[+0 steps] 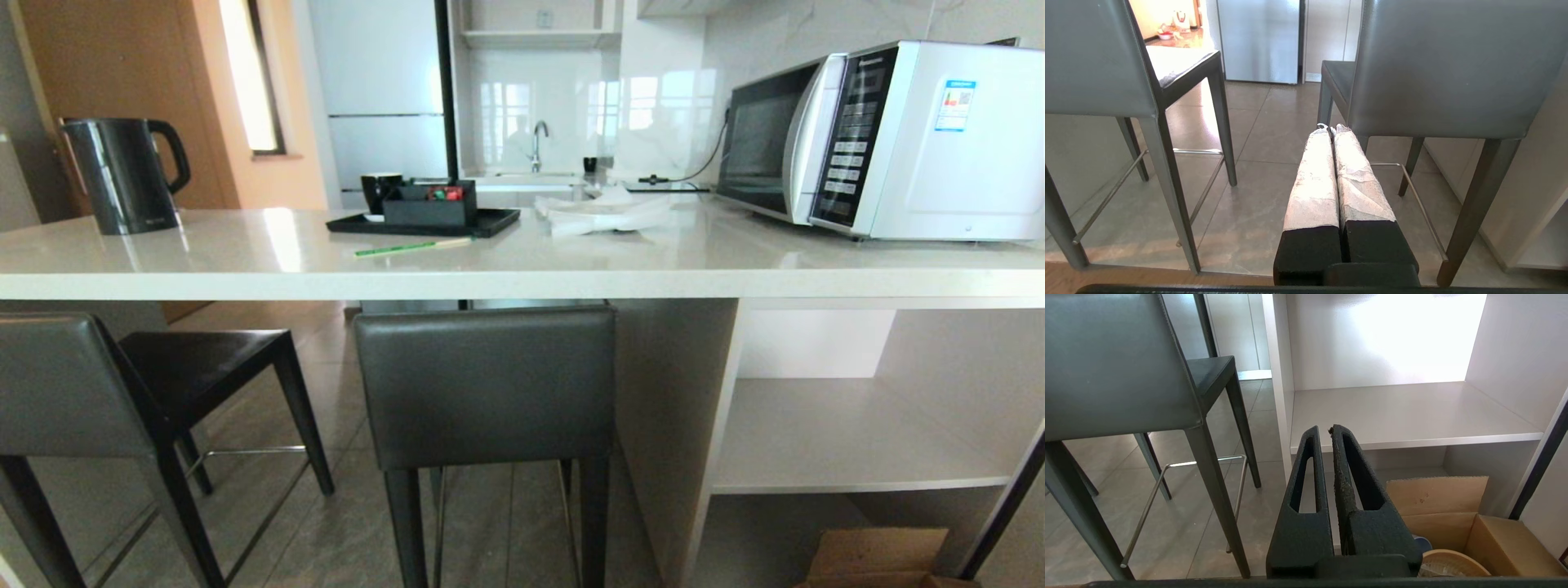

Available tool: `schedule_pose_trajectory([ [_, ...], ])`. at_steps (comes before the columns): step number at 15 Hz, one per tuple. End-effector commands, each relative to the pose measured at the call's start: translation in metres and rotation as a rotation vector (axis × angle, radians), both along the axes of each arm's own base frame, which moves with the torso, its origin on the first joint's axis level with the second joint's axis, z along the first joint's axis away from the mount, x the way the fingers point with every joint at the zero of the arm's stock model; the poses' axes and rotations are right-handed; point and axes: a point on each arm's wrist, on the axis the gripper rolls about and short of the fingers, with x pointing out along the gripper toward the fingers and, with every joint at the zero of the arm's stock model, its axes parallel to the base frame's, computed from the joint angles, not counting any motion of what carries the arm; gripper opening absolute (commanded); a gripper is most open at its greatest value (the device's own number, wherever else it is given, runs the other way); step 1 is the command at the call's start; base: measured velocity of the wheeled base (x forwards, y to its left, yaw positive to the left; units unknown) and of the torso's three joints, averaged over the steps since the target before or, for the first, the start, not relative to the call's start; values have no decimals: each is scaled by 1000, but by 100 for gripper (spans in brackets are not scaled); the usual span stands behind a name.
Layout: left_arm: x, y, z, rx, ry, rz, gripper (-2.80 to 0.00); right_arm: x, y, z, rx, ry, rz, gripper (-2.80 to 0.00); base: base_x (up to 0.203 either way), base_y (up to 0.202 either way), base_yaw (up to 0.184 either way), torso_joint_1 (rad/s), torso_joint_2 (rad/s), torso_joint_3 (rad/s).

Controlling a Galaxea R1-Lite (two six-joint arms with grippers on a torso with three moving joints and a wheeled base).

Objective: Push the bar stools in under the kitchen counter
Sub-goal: Pull the gray chair out from under the dining table

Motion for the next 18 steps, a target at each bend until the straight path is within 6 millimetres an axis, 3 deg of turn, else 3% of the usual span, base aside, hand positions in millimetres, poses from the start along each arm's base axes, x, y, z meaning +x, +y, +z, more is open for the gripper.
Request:
schedule_pose_trajectory([
  [1,0,0,0,-1,1,1,-280,0,0,0,0,1,0,-280,0,0,0,0,0,0],
  [18,0,0,0,-2,-1,1,-280,0,0,0,0,1,0,-280,0,0,0,0,0,0],
])
